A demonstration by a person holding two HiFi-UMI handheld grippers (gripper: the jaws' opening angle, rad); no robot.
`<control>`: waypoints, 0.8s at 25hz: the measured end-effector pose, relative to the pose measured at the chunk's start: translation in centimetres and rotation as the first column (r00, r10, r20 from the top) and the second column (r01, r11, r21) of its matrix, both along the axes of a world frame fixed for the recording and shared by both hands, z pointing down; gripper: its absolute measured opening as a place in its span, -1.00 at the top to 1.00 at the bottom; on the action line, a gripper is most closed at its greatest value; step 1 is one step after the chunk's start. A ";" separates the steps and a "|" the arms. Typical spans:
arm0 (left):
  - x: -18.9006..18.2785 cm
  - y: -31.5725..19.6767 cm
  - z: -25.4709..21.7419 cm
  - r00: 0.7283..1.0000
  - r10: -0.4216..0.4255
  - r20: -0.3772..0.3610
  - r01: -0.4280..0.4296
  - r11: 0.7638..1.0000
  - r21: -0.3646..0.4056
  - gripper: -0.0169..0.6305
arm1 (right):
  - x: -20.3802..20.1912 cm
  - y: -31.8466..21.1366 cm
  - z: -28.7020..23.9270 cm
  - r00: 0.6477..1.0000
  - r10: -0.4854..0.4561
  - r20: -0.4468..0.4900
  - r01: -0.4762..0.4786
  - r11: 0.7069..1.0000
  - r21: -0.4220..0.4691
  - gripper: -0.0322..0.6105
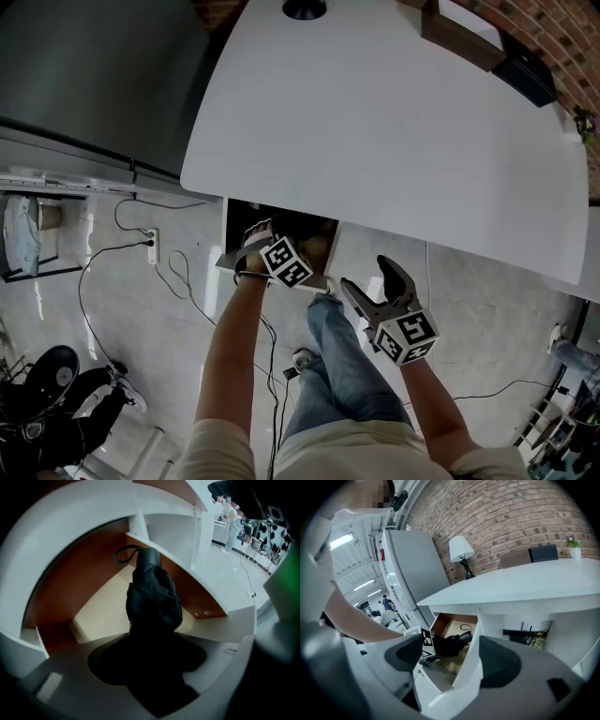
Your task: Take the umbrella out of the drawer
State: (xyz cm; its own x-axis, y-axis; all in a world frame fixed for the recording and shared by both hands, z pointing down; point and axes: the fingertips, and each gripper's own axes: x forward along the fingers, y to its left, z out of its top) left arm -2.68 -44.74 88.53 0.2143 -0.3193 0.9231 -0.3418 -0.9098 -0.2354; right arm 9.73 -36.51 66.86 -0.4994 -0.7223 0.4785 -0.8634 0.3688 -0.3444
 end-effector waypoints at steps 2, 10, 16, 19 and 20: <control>-0.2 0.6 -1.4 1.000 0.003 0.000 -0.003 1.000 0.017 0.17 | -0.1 0.9 -1.2 1.000 0.012 0.000 -0.012 1.000 0.016 -0.27; -2.0 2.4 -7.9 1.000 -0.011 -0.020 0.013 0.995 0.102 0.17 | -2.4 4.4 -6.3 1.000 0.016 -0.010 -0.014 0.994 0.108 -0.28; -3.1 5.8 -13.1 0.997 -0.025 -0.070 0.034 0.990 0.137 0.17 | -3.5 7.1 -9.8 0.999 0.012 -0.037 -0.006 0.985 0.173 -0.27; -3.6 8.0 -15.6 0.993 -0.047 -0.104 0.062 0.987 0.149 0.17 | -4.0 8.8 -11.1 0.999 0.005 -0.048 0.004 0.982 0.187 -0.24; -3.8 8.8 -16.3 0.992 -0.055 -0.115 0.072 0.985 0.154 0.17 | -4.3 9.5 -11.5 0.999 0.000 -0.051 0.010 0.982 0.190 -0.18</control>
State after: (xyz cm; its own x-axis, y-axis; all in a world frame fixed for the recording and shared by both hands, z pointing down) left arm -6.50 -35.97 72.19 0.2860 -0.4750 0.8322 -0.4293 -0.8400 -0.3319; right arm 5.46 -27.05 55.36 -0.4821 -0.7997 0.3577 -0.8757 0.4279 -0.2237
